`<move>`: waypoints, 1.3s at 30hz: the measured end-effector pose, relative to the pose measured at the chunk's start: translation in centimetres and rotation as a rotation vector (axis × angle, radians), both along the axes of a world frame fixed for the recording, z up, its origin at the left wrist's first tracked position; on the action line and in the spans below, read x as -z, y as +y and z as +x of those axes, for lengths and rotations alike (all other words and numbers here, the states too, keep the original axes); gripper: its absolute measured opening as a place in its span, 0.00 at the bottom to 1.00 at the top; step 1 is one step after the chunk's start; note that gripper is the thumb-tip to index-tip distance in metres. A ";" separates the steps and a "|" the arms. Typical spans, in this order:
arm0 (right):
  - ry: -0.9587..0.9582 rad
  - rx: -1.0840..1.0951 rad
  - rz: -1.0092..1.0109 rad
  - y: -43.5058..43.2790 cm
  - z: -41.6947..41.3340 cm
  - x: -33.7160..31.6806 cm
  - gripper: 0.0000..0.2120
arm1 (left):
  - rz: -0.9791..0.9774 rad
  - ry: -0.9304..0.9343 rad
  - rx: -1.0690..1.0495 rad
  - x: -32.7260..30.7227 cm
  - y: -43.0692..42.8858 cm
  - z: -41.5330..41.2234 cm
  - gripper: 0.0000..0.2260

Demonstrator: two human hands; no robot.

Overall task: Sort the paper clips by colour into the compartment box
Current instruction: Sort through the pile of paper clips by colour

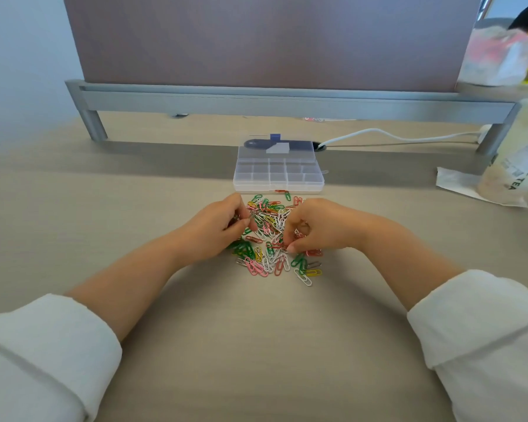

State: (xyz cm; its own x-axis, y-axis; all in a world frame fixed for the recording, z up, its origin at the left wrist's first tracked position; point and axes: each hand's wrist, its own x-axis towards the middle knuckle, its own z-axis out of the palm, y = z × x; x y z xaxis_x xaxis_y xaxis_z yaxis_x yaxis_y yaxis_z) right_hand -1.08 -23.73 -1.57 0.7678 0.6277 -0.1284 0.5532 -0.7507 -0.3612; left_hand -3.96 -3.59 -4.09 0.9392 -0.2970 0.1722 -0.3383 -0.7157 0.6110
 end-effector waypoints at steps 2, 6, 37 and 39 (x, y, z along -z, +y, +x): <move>-0.020 0.000 -0.014 0.1 0.1 0.1 0.03 | 0.011 -0.038 -0.001 -0.1 0.2 0.1 0.10; -0.067 -0.002 -0.031 0.1 0.3 0.5 0.03 | 0.004 -0.050 0.007 -0.1 0.5 0.4 0.11; 0.016 -0.053 0.215 2.5 -0.7 1.3 0.10 | 0.222 -0.002 0.209 -1.3 1.8 -1.1 0.04; 0.027 -0.068 0.225 2.5 -0.8 1.4 0.09 | 0.276 -0.027 0.228 -1.3 1.9 -1.0 0.06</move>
